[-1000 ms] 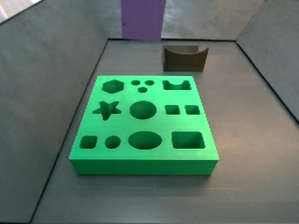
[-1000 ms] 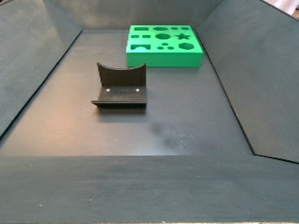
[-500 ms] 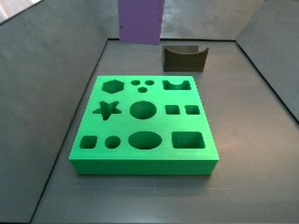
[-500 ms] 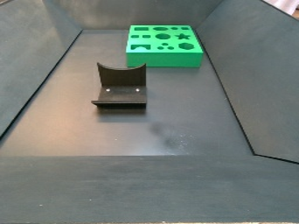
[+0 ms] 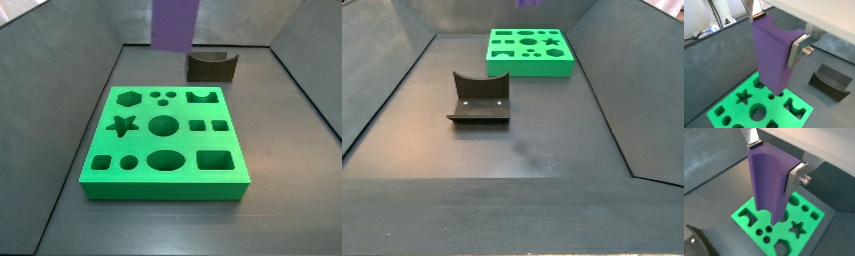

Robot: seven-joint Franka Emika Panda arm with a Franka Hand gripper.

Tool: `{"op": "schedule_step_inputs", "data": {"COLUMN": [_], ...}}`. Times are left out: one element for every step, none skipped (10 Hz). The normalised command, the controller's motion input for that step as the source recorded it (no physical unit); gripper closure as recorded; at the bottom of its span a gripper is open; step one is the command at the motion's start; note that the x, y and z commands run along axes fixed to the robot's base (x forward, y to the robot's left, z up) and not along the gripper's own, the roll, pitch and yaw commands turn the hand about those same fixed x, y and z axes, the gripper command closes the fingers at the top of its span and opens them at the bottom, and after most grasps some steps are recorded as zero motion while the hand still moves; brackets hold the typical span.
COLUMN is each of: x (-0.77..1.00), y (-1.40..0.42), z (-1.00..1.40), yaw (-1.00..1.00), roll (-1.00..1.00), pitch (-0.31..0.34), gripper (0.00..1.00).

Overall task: Pick up the arch object. Move up. Place the arch object on the fixture. Regrasp the arch object. Move to above the board. Insert the arch object.
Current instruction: Insert the arch object.

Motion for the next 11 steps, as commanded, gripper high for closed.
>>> {"op": "schedule_step_inputs", "data": {"x": [1.0, 1.0, 1.0, 1.0, 1.0, 1.0, 1.0, 0.81, 0.07, 0.47, 0.5], "y": [0.43, 0.41, 0.41, 0.26, 0.17, 0.15, 0.11, 0.0, 0.0, -0.1, -0.18], "z": [-0.69, -0.65, -0.61, -0.73, -0.74, -0.73, -0.65, -0.18, 0.0, -0.11, -0.14], "yaw": [0.0, 0.0, 0.0, -0.01, 0.0, 0.0, 0.0, -0.07, 0.0, 0.0, 0.0], "roll": [0.0, 0.0, 0.0, 0.05, 0.13, 0.13, 0.16, 0.13, 0.0, 0.0, 0.0], "pitch": [0.184, 0.163, 0.131, 0.173, 0.187, 0.186, 0.194, 0.186, 0.043, 0.0, -0.02], "gripper": [1.0, 1.0, 1.0, 1.0, 1.0, 1.0, 1.0, 1.0, 1.0, 1.0, 1.0]}}
